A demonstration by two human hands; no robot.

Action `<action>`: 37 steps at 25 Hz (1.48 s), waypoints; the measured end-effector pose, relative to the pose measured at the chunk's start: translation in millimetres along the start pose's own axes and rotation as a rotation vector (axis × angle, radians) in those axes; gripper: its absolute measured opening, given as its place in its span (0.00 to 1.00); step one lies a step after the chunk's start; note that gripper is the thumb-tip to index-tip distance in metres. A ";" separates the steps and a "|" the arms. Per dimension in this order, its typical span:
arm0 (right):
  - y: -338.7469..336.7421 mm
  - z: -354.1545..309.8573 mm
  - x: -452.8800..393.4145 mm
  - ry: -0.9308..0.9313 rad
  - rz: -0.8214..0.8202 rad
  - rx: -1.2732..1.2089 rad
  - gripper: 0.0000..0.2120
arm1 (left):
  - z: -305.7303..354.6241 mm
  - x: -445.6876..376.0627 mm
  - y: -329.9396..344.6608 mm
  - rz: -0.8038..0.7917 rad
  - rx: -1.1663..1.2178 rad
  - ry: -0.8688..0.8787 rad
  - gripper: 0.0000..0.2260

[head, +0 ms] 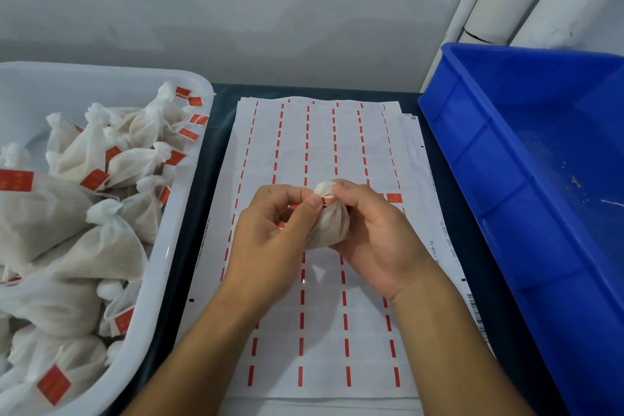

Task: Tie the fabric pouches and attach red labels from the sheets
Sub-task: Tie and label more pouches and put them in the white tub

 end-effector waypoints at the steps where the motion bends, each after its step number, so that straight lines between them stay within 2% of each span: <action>1: -0.5 0.7 -0.6 0.014 -0.016 -0.021 0.13 | -0.4 0.6 0.9 0.010 -0.047 0.028 0.07; 3: -0.7 1.7 -0.9 0.028 -0.029 -0.025 0.15 | 0.3 2.3 3.3 0.039 -0.147 0.092 0.08; 7: -0.8 0.9 -0.4 0.022 0.015 0.021 0.13 | 2.7 3.1 1.3 0.115 -0.267 0.238 0.03; 11: -2.9 0.1 0.1 0.015 0.120 0.135 0.14 | 3.7 1.0 -5.6 0.172 -0.297 0.342 0.08; 16: -5.2 -1.5 1.2 0.041 0.212 0.281 0.14 | 1.1 0.5 -10.1 0.141 -0.476 0.527 0.07; 19: -7.1 -4.0 2.0 0.041 0.261 0.379 0.14 | -2.0 -0.5 -12.0 0.072 -0.557 0.585 0.10; 24: -11.7 -5.9 2.2 0.040 0.289 0.488 0.12 | -3.2 -3.6 -9.3 -0.020 -0.596 0.552 0.14; 31: -11.3 -10.7 5.0 -0.046 0.295 0.767 0.12 | -5.1 -4.7 -10.2 -0.063 -0.677 0.479 0.08; 35: -11.0 -10.5 4.8 -0.132 0.278 0.945 0.08 | -9.3 -5.9 -8.5 -0.124 -0.748 0.292 0.04; 37: -9.2 -10.2 5.1 -0.197 0.250 0.992 0.08 | -11.5 -6.5 -7.2 -0.181 -0.636 0.161 0.07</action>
Point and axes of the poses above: each hand's wrist, its own x-axis away from the middle knuckle, its own y-axis out of the palm, z = x × y, the point moved 2 cm from there along -x, towards the middle knuckle, and after that the axes turned 6 degrees about y, right-handed, at the moved point
